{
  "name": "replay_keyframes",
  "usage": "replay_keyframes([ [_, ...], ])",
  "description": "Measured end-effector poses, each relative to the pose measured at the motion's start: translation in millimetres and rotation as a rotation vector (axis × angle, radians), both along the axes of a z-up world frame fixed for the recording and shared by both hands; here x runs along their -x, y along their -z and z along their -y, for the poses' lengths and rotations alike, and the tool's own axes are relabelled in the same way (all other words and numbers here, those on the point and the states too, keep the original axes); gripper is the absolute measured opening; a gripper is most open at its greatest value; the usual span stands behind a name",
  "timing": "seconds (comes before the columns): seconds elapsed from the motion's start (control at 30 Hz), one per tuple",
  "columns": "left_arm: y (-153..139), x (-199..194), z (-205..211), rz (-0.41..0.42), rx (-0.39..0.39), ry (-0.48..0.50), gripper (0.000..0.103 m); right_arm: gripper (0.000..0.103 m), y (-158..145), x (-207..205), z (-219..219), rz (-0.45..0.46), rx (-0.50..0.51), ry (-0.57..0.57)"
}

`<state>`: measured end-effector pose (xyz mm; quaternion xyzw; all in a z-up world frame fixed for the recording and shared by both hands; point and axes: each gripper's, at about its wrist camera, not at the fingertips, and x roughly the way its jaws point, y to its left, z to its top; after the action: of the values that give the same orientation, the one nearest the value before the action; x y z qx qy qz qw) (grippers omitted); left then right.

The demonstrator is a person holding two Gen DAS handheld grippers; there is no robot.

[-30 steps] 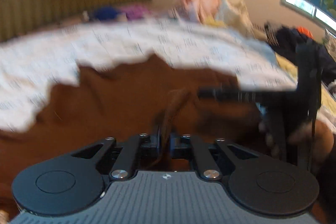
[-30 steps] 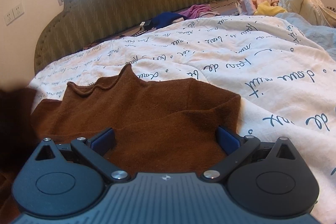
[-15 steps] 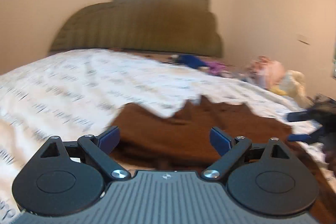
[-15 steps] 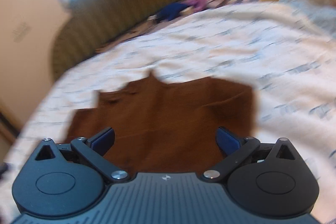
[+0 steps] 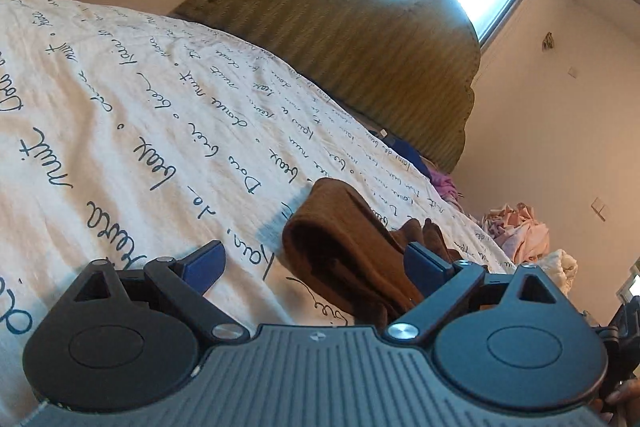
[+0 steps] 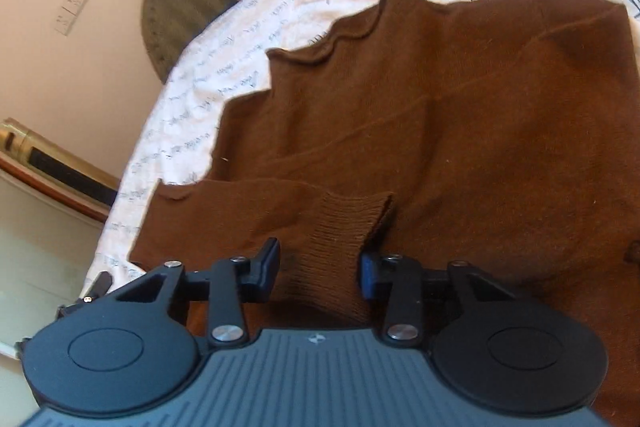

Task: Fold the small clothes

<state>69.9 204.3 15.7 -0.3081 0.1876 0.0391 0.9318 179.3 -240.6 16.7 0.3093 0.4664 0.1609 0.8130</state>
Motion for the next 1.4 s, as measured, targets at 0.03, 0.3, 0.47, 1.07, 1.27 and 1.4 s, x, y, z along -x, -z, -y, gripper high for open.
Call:
replay_keyframes([
  [0.03, -0.3, 1.2, -0.2, 0.005, 0.002, -0.002, 0.095, 0.004, -1.7, 0.4, -1.8, 0.006, -0.022, -0.008],
  [0.3, 4.5, 13.3, -15.0, 0.022, 0.109, -0.064, 0.096, 0.004, -128.3, -40.2, -100.4, 0.228, -0.118, -0.182],
  [0.47, 5.0, 22.2, -23.6, 0.051, 0.159, -0.073, 0.097, 0.004, -225.6, -63.4, -192.1, 0.378, -0.243, -0.336],
  [1.07, -39.0, 46.8, 39.1, 0.196, -0.138, 0.031, 0.098, 0.005, -327.3, -41.2, -320.4, 0.506, -0.130, -0.596],
  [1.27, -41.4, 10.0, 46.8, 0.060, -0.139, -0.085, 0.099, 0.005, -317.2, -39.3, -320.9, 0.489, -0.178, -0.627],
  [1.4, -24.4, -15.0, 31.1, -0.081, -0.050, -0.176, 0.099, 0.005, -328.8, -24.6, -318.2, 0.513, -0.250, -0.683],
])
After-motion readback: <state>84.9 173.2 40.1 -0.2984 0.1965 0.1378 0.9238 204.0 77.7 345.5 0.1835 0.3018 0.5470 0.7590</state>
